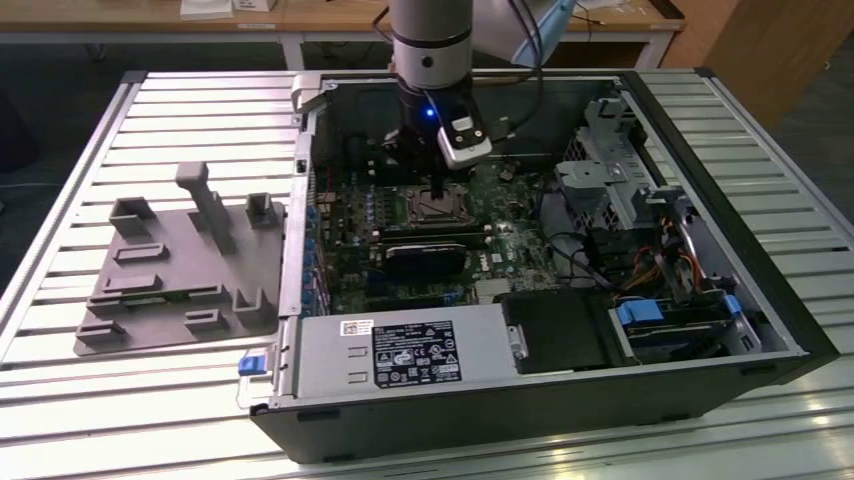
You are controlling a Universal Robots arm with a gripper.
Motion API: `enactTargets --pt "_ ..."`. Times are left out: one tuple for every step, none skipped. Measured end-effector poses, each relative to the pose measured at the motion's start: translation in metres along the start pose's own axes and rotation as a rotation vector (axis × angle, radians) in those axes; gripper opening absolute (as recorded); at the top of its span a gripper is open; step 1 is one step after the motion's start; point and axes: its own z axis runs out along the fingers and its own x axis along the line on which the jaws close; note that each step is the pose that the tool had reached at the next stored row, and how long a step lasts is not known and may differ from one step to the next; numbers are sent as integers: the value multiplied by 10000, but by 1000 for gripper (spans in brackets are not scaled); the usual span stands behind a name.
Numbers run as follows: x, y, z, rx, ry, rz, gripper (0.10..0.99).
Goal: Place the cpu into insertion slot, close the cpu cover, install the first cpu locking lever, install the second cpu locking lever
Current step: 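Install the second cpu locking lever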
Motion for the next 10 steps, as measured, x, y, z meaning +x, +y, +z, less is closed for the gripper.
enactTargets --pt "-4 -14 0 0 0 1 106" --pt "-7 -28 0 -1 -1 1 106" --pt "-11 -43 0 1 -1 1 106" --pt "-16 -62 0 1 -1 1 106" --pt "-21 -81 0 2 0 0 106" --pt "-26 -103 0 3 0 -1 106" --pt "-31 -123 0 2 -1 1 106" --pt "-36 -141 0 2 -1 0 106" --pt "-40 -157 1 1 -1 0 106" --pt "-43 -169 0 3 -1 0 106"
